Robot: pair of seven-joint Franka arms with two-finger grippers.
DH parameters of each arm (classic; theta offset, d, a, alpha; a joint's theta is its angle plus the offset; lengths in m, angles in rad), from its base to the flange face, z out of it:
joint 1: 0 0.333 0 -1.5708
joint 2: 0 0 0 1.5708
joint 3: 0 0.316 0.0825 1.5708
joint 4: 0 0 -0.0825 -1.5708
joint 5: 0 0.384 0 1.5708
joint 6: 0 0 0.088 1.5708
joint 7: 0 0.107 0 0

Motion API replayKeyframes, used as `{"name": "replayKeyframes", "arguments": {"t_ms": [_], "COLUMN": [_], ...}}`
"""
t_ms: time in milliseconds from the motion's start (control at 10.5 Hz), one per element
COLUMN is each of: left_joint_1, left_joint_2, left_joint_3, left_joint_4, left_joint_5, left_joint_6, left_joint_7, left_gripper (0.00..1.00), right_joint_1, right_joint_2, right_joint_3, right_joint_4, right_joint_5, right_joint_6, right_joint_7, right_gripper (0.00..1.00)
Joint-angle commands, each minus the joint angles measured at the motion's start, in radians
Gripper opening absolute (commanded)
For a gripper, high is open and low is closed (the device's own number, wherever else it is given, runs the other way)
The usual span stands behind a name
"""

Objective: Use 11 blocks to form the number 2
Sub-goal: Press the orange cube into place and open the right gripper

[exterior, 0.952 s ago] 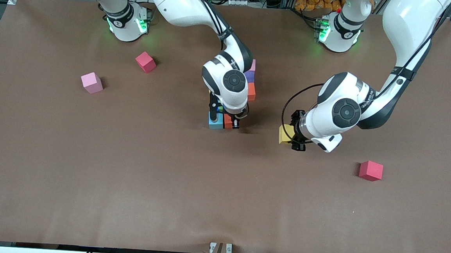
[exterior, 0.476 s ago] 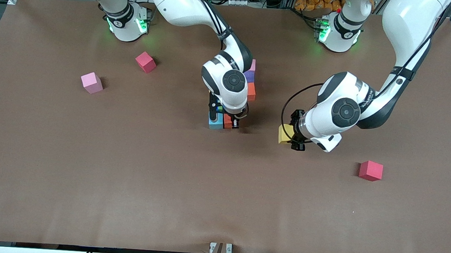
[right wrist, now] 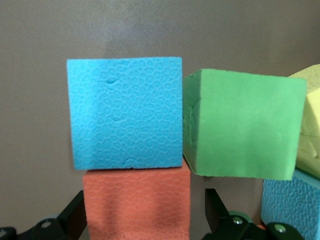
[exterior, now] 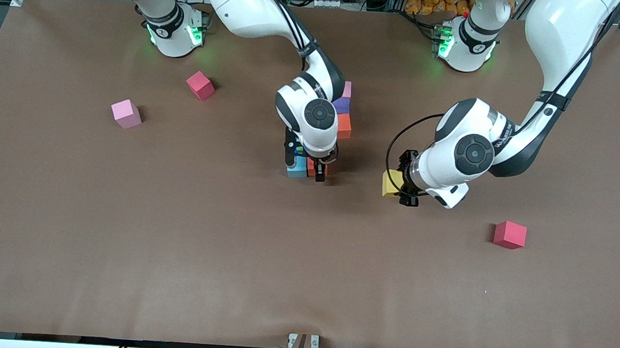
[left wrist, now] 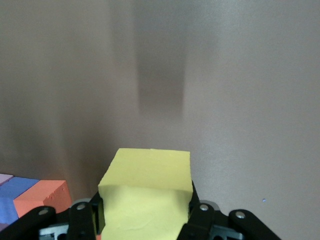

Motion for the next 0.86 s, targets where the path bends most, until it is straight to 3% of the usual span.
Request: {"name": "replayKeyframes", "arguments": {"t_ms": [0,381,762], "left_joint_1": [0.013,0.013,0.013], "left_joint_2": [-0.026,-0.026,-0.026], "left_joint_3": [-0.009,-0.009,-0.007], "left_joint_4": [-0.019,-0.019,-0.019], "left_joint_5": [-0.023,-0.023,-0.023], "left_joint_6": [-0.015,-0.015,-0.015], "left_joint_7": [0.024,0.034,0.034], "left_gripper": [0.38,0.38,0.38], "right_joint_1": [0.015,0.014,0.009], "right_joint_2": [-0.023,-0.028,-0.049], "right_joint_3": [-0.016,-0.030,-0.038], "right_joint_4": [-0.017,0.027,0.033], "right_joint_5": [-0.015,-0.013,-0.013], "right_joint_6": [-0.006,-0.109,-0.112], "right_joint_7": [0.023,0.018,0.010], "right_gripper": [1.00,1.00,1.00]}}
